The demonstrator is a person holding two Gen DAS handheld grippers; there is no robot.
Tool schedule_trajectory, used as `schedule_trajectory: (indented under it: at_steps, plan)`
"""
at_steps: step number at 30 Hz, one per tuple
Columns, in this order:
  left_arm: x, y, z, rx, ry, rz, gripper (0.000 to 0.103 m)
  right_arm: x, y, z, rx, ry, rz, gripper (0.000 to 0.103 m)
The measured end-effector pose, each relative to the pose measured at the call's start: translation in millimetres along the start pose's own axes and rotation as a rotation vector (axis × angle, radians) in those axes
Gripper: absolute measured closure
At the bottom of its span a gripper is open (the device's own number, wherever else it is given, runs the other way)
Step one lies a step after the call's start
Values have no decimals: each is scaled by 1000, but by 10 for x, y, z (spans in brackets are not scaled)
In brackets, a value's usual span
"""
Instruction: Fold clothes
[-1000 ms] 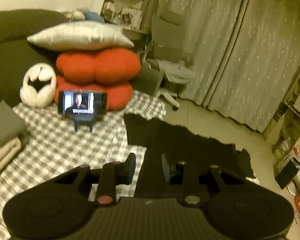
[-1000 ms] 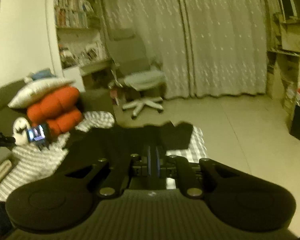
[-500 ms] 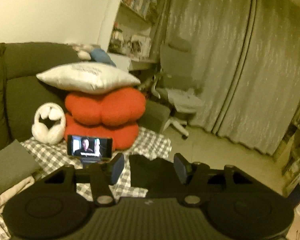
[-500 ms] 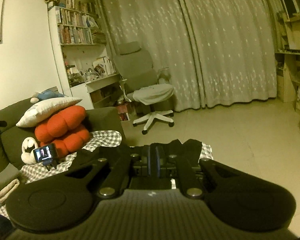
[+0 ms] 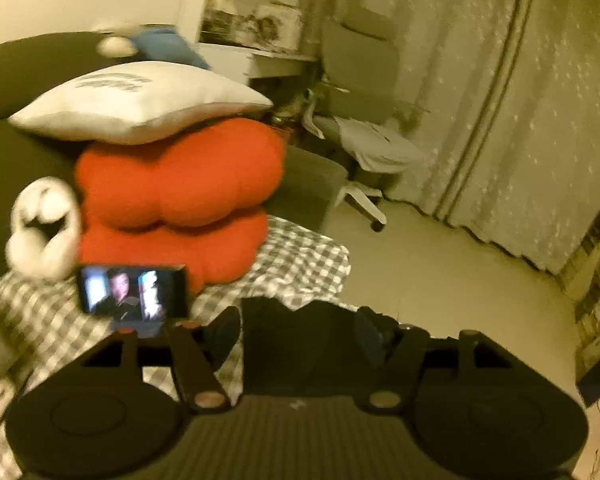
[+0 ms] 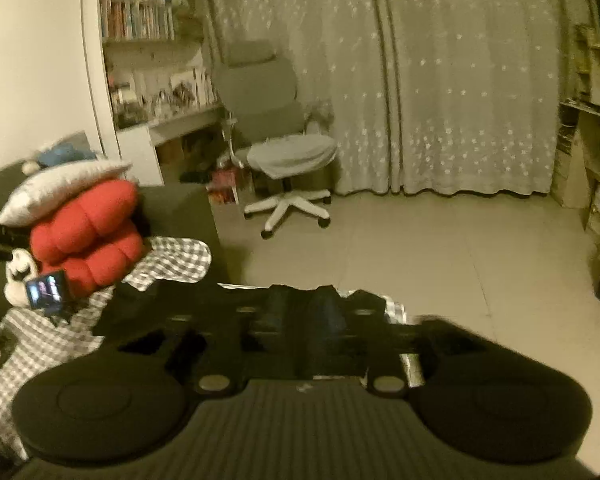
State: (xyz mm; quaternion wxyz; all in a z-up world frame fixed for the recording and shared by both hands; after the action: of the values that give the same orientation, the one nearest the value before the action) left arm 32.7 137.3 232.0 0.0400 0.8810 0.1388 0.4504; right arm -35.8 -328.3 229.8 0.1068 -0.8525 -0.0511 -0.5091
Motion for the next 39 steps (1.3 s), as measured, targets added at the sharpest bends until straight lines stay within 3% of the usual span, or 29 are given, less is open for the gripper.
schedule_trajectory:
  at_steps: [6,10,13,18,24,28,29,30,31,32,34,39]
  plan:
    - [41,257,1094,-21,-119,212,30,190,-29,1004,63,-137,-81,60]
    - [-119,200,1925,-3,-202,226,30,65,-39,1827,82,-240,-129,60]
    - [-220,220,2411,-32,-237,248,30,-48,0,2369,79,-301,-143,60]
    - [-270,412,2983,-108,-238,302,31,-196,114,3051,102,-351,-136,60]
    - [-328,501,3411,-216,-267,269,32,-302,303,3539,146,-379,-100,60]
    - [-365,563,3447,-200,-233,329,47,-282,370,3716,170,-367,-71,59]
    - [-371,576,3427,-195,-223,342,61,-291,364,3712,177,-366,-65,58]
    - [-377,590,3406,-190,-213,354,67,-300,328,3706,182,-365,-89,60]
    - [-377,601,3384,-192,-209,363,82,-309,292,3699,186,-363,-113,73]
    - [-376,613,3361,-195,-205,373,91,-319,266,3672,179,-360,-135,95]
    - [-367,635,3326,-189,-200,378,97,-340,212,3617,166,-352,-181,102]
    - [-347,784,3243,-89,-140,428,98,-270,131,3449,66,-247,-269,103]
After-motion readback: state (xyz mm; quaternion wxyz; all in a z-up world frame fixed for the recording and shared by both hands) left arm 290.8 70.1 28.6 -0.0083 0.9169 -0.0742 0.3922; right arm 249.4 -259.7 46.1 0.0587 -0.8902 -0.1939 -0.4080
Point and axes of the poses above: each gripper's, at about its wrist camera, not at the fingertips, and z roughly the way its jaws point, y to its right, x to its top, the point moved 1 cm from there along z, roughly the way its jaws point
